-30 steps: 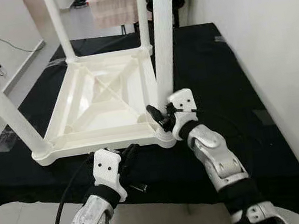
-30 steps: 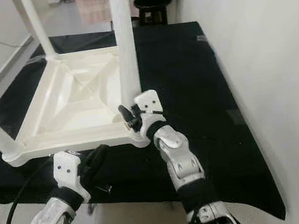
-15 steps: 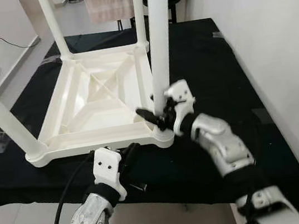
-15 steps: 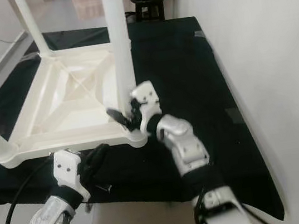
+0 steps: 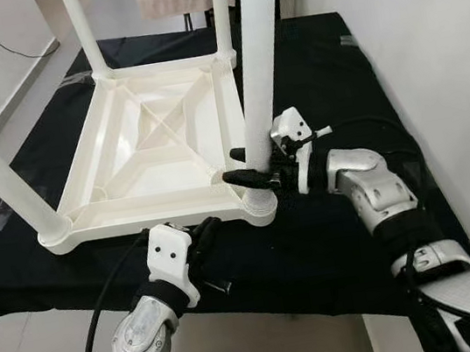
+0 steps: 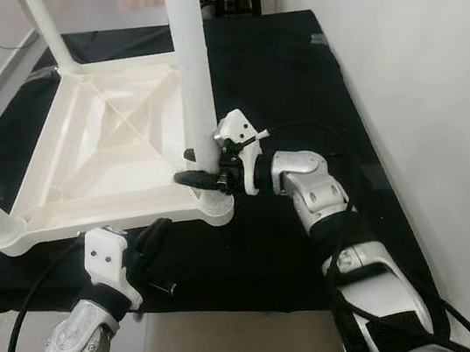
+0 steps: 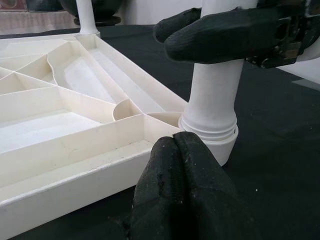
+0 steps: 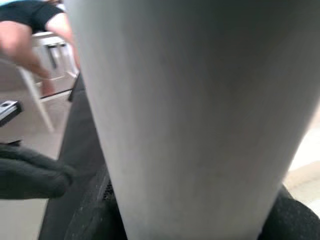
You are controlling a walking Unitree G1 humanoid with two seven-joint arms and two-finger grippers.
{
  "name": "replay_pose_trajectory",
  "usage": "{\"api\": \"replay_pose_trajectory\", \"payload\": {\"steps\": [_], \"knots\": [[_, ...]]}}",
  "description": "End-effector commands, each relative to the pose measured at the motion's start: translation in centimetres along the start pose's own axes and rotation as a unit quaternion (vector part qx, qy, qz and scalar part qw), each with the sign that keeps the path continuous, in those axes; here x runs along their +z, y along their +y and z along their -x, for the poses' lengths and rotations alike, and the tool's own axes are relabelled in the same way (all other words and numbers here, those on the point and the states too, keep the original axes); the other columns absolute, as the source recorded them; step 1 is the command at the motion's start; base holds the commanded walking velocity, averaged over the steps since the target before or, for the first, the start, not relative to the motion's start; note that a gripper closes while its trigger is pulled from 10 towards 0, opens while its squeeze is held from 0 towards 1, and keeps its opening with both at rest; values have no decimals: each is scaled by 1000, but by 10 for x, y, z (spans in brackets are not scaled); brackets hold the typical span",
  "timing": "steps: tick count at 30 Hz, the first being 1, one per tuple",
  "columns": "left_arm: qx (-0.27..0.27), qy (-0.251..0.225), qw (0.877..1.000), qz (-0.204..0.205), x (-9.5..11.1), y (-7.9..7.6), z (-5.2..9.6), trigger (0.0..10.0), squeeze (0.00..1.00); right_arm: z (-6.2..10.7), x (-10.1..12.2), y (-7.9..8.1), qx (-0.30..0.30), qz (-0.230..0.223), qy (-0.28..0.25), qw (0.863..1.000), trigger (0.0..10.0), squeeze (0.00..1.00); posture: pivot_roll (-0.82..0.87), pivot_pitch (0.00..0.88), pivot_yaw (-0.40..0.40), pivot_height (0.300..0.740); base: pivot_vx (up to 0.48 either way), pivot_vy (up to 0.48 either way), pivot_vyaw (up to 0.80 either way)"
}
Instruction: Building children table
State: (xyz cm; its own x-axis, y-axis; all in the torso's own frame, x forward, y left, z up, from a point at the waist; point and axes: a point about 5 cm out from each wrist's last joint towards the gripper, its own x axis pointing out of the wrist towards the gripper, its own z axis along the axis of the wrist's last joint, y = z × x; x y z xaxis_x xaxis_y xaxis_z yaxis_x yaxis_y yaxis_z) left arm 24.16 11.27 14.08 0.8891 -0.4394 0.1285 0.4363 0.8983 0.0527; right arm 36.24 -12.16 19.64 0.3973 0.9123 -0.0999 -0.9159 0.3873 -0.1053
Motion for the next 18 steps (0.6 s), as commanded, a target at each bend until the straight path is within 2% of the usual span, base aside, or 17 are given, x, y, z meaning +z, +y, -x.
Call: {"api": "replay_pose_trajectory", "payload": {"steps": [1, 4, 5, 6, 7, 12, 14, 15, 17, 18], "knots": [[0, 8, 1000, 0, -2, 2, 3, 0, 0, -3, -1, 3, 30, -2, -2, 1000, 0, 0, 119, 104, -18, 740, 0, 0, 0], [1, 8, 1000, -1, -2, 2, 3, 0, 0, 3, -4, -1, 27, -5, 0, 1000, 0, 0, 118, 106, -18, 740, 0, 0, 0], [2, 7, 1000, -1, -1, 2, 3, 4039, 0, 6, -6, -2, 25, -6, 2, 1000, 0, 0, 118, 106, -18, 740, 0, 0, 0], [2, 7, 1000, -1, -1, 2, 3, 8980, 0, 7, -7, -2, 23, -7, 3, 1000, 0, 0, 118, 106, -18, 740, 0, 0, 0], [3, 6, 1000, -1, -1, 2, 4, 10000, 0, 10, -9, -2, 23, -11, 4, 1000, 0, 0, 115, 110, -13, 740, 0, 0, 0], [8, -1, 1000, -2, 1, 3, 6, 10000, 0, 21, -23, -1, 8, -22, 14, 1000, 0, 0, 109, 117, -12, 740, 0, 0, 0], [10, -2, 1000, -2, 2, 3, 7, 10000, 0, 25, -38, 2, -51, -37, 32, 997, 0, 0, 106, 118, -14, 740, 0, 0, 0], [10, -2, 1000, -2, 2, 3, 7, 10000, 0, 25, -38, 2, -51, -37, 32, 997, 0, 0, 106, 118, -14, 740, 0, 0, 0], [12, -3, 1000, -2, 2, 3, 8, 10000, 0, 22, -61, 22, -126, -53, 58, 989, 0, 0, 103, 127, -16, 740, 0, 0, 0], [12, -3, 1000, -1, 3, 4, 8, 10000, 0, 20, -67, 28, -191, -51, 66, 978, 0, 0, 100, 127, -14, 740, 0, 0, 0]]}}
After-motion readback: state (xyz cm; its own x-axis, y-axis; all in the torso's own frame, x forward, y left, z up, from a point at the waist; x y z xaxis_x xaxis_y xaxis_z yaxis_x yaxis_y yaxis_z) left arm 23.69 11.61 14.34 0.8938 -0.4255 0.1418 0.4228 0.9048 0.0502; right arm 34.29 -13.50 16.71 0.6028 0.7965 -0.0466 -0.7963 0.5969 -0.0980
